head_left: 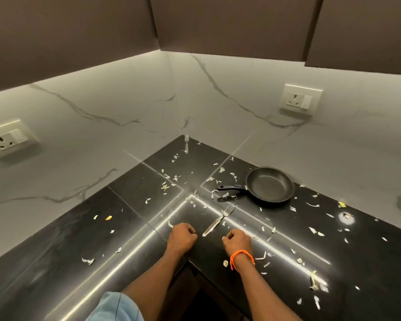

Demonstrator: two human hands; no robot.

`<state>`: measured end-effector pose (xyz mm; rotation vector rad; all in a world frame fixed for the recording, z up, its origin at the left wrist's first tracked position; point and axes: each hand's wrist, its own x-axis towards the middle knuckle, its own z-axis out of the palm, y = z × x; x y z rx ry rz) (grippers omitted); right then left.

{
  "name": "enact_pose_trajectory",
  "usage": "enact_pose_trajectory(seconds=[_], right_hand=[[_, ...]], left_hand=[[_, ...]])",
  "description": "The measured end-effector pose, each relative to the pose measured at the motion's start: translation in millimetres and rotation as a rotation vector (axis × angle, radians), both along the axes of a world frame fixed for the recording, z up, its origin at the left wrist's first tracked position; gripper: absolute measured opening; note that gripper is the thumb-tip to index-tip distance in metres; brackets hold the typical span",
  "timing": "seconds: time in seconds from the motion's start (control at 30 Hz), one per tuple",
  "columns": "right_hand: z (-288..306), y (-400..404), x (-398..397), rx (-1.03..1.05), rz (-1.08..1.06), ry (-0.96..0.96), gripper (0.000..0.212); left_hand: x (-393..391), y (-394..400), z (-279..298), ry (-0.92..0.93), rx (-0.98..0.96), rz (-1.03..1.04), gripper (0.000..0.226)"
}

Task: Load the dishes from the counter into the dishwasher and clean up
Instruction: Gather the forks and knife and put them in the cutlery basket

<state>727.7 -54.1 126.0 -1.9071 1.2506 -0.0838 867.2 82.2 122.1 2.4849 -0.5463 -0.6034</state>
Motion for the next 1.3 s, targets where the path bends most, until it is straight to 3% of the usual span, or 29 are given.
enact_pose_trajectory(seconds=[0.1, 0.27, 0.4, 0.6, 0.87, 1.03, 1.17, 1.3], right_hand=[[-9.7, -10.0, 24.2, 0.019, 0.036, 0.074, 0.009], [-24.1, -10.0, 63.5, -0.004, 0.015, 0.14, 0.022], [-17.4, -16.8, 104.0, -0.032, -0.092, 0.131, 0.027], [-24.8, -7.3, 138.9, -0.013, -0.07, 0.262, 0.023], [-39.5, -23.9, 189.5, -0.199, 0.05, 0.115, 0.017], [-48.7, -34.5, 227.9, -0.201, 0.166, 0.171, 0.021], [-64.3, -50.1, 251.8, -0.243, 0.174, 0.172, 0.015], [-81.0, -69.3, 273.6, -0.312, 0.151, 0.05, 0.012]], left_hand=[[13.2, -4.2, 3.9, -0.005, -0.008, 0.061, 0.013], [51.0, -1.1, -15.7, 0.026, 0.017, 0.132, 0.011], [90.2, -15.4, -23.9, 0.003, 0.004, 0.097, 0.011], [125.2, -18.5, -40.5, 0.018, 0.037, 0.027, 0.012], [185.6, -49.5, -39.9, -0.039, 0.008, 0.006, 0.014], [215.3, -56.8, -49.6, -0.189, 0.017, 0.009, 0.009], [245.6, -77.8, -56.6, -0.242, -0.001, 0.031, 0.012], [293.4, -109.2, -57.7, -0.245, -0.042, 0.016, 0.009]])
